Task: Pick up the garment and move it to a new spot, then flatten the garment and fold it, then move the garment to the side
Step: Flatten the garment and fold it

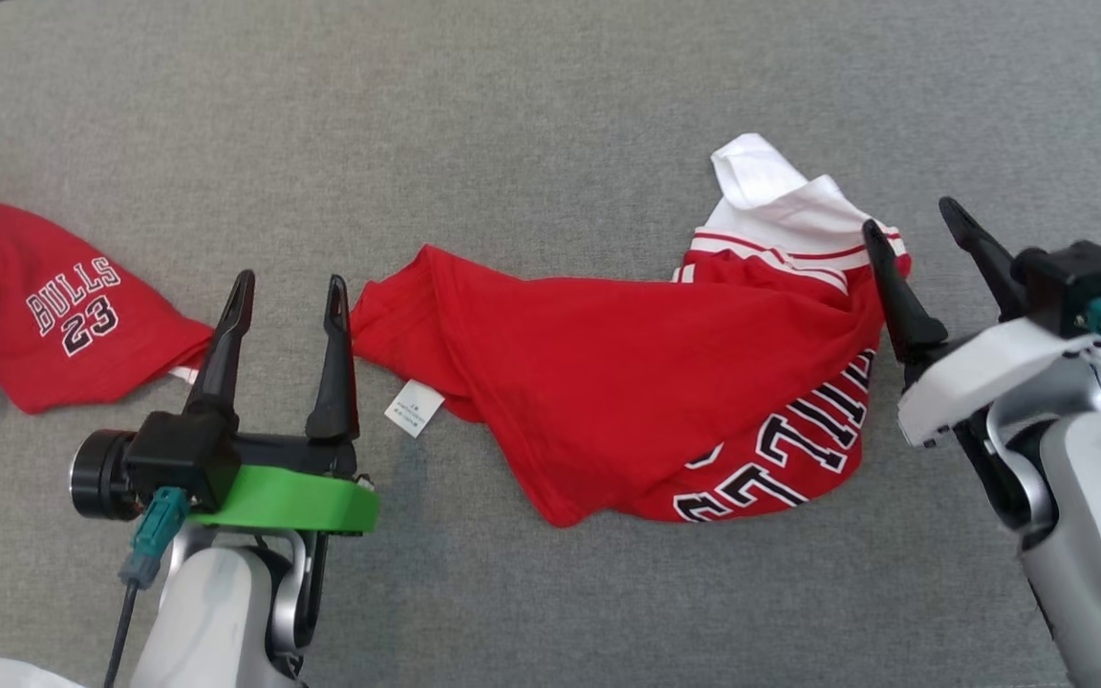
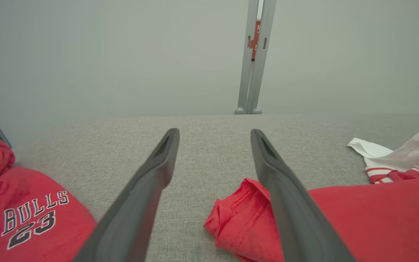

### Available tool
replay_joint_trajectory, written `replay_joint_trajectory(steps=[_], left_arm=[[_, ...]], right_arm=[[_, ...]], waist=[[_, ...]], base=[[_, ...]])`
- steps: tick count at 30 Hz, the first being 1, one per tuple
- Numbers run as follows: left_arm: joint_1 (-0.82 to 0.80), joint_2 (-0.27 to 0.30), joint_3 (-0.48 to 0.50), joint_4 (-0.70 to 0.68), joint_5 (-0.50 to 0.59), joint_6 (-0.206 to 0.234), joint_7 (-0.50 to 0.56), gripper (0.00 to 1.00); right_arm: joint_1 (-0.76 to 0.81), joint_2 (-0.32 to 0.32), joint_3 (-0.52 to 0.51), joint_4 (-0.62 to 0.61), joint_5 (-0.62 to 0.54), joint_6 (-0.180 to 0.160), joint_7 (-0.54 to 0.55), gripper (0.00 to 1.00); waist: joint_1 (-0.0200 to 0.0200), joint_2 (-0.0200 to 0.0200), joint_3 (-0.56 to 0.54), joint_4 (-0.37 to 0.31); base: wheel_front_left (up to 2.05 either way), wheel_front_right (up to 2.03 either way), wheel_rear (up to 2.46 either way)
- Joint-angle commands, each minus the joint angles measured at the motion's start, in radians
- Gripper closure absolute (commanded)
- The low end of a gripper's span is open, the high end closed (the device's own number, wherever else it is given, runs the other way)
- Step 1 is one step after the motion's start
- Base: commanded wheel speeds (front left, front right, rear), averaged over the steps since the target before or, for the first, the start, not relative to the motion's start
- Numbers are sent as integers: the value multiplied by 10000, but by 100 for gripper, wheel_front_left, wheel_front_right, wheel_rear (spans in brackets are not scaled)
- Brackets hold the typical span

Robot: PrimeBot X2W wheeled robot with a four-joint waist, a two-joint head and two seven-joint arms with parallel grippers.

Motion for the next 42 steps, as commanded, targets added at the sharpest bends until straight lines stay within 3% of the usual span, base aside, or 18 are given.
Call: replay_joint_trajectory(steps=[1, 6, 7, 8, 9, 16, 25, 29, 30, 31, 32, 35, 42], left_arm=[[-247, -43, -30, 71, 71, -47, -77, 0], [-531, -140, -105, 329, 13, -96, -136, 0], [-571, -153, -99, 364, 9, -96, -149, 0], [-588, -164, -91, 385, 10, -94, -158, 0], [-586, -171, -66, 426, 12, -81, -160, 0], [-301, -101, 171, 424, 77, 8, -160, 0], [113, 123, 293, 307, 162, 37, -161, 0], [273, 234, 308, 266, 154, 64, -120, 0], [318, 255, 314, 241, 145, 84, -100, 0], [334, 271, 318, 218, 139, 103, -93, 0], [341, 288, 325, 192, 134, 127, -59, 0], [423, 333, 358, 135, 93, 173, -9, 0], [675, 336, 439, 161, -51, 306, 17, 0]], right_arm=[[-379, -180, 223, 274, 39, -3, 104, 0], [-1277, -585, 1076, 1259, 360, -3, 469, 0], [-1429, -641, 1194, 1405, 443, -3, 470, 10], [-1516, -675, 1255, 1507, 499, -3, 451, 75], [-1568, -662, 1257, 1591, 565, -3, 380, 100], [-858, -100, 437, 1672, 1089, -3, -579, 100], [1457, 1969, -2010, 1234, 2155, -3, -2375, 100], [2522, 2380, -2436, 1091, 2871, -3, -2648, 100], [2812, 2416, -2416, 1153, 3031, -3, -2673, 65], [2993, 2434, -2345, 1222, 3048, -1, -2686, 14], [3125, 2439, -2192, 1248, 3232, -1, -2717, 0], [3284, 2419, -2045, 1063, 3075, -1, -2748, 0], [3060, 2111, -2021, -62, 799, -1, -2739, 0]], waist=[[-1, 0, 653, 571], [-1, 0, 817, 760], [-1, 0, 831, 761], [-1, 0, 831, 756], [-1, 0, 811, 729], [-1, 0, 518, 234], [-1, 0, 41, -605], [-1, 0, -99, -806], [-1, 0, -126, -844], [-1, 0, -135, -871], [-1, 0, -148, -906], [-1, 0, -206, -986], [-1, 0, -506, -942]], base=[[0, 0, 0], [0, 0, 0], [0, 0, 0], [0, 0, 0], [0, 0, 0], [0, 0, 0], [0, 0, 0], [0, 0, 0], [0, 0, 0], [0, 0, 0], [0, 0, 0], [0, 0, 0], [0, 0, 0]])
